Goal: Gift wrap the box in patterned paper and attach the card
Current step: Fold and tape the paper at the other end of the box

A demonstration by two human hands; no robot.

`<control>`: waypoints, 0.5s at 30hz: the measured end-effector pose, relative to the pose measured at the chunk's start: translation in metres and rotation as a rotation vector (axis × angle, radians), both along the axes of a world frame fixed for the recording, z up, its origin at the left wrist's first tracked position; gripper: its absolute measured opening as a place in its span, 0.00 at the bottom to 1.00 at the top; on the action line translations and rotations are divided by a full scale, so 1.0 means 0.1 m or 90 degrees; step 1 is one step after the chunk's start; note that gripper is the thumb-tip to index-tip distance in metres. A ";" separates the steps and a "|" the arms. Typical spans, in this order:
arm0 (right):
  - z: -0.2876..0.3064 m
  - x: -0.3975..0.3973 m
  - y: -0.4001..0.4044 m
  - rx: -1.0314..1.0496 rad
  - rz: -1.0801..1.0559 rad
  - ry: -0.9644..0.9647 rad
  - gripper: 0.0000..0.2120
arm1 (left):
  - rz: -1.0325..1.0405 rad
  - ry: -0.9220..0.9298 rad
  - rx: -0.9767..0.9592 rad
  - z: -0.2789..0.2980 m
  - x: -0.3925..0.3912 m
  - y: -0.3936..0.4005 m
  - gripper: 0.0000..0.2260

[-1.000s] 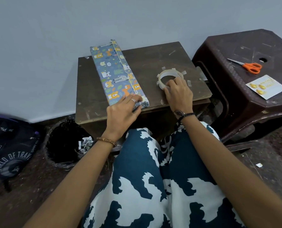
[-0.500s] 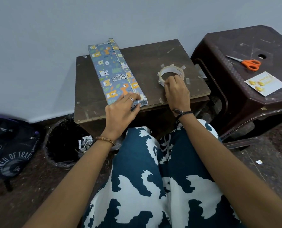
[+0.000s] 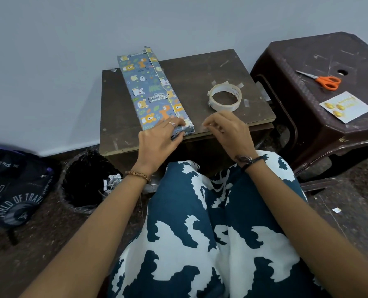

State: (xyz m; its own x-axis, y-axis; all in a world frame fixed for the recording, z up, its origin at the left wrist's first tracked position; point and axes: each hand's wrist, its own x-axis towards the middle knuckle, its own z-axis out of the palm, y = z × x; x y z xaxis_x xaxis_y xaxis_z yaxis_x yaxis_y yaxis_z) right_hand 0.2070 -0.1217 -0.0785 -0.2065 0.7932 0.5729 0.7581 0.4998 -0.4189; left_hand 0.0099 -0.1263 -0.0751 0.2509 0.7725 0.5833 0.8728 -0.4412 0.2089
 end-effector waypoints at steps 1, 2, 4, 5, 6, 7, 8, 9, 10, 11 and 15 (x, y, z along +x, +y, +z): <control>-0.02 -0.01 -0.03 0.000 0.036 -0.019 0.01 | -0.002 0.001 0.005 0.00 -0.01 0.01 0.06; -0.03 -0.03 -0.05 0.005 0.060 -0.036 0.01 | -0.006 0.002 0.013 -0.01 -0.01 0.01 0.06; -0.04 -0.08 -0.05 0.014 0.087 -0.047 0.03 | -0.013 0.002 0.022 -0.02 -0.02 0.02 0.07; -0.05 -0.10 -0.04 0.014 0.096 -0.047 0.06 | -0.017 0.001 0.016 -0.02 -0.03 0.02 0.07; -0.07 -0.14 -0.03 0.008 0.099 -0.045 0.11 | -0.020 -0.002 0.004 -0.02 -0.04 0.03 0.07; -0.08 -0.18 -0.03 0.001 0.096 -0.040 0.16 | -0.020 -0.002 -0.011 -0.02 -0.04 0.03 0.07; -0.10 -0.22 -0.02 -0.004 0.091 -0.030 0.20 | -0.019 -0.002 -0.022 -0.02 -0.05 0.03 0.07; -0.11 -0.25 -0.02 0.003 0.087 -0.020 0.21 | -0.020 -0.002 -0.026 -0.01 -0.05 0.04 0.09; -0.13 -0.28 -0.01 0.016 0.083 -0.014 0.21 | -0.022 -0.003 -0.025 -0.01 -0.06 0.04 0.10; -0.15 -0.30 -0.01 0.032 0.078 -0.014 0.20 | -0.027 -0.007 -0.023 0.00 -0.06 0.04 0.10; -0.21 -0.34 0.02 0.092 0.057 -0.024 0.24 | -0.033 -0.009 -0.016 0.00 -0.07 0.04 0.08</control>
State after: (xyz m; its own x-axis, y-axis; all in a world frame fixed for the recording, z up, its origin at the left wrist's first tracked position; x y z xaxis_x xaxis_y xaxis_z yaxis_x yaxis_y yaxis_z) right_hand 0.1726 -0.1197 -0.0995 -0.2961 0.6809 0.6699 0.7217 0.6189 -0.3100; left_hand 0.0024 -0.1223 -0.0752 0.2830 0.7728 0.5680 0.8456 -0.4805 0.2325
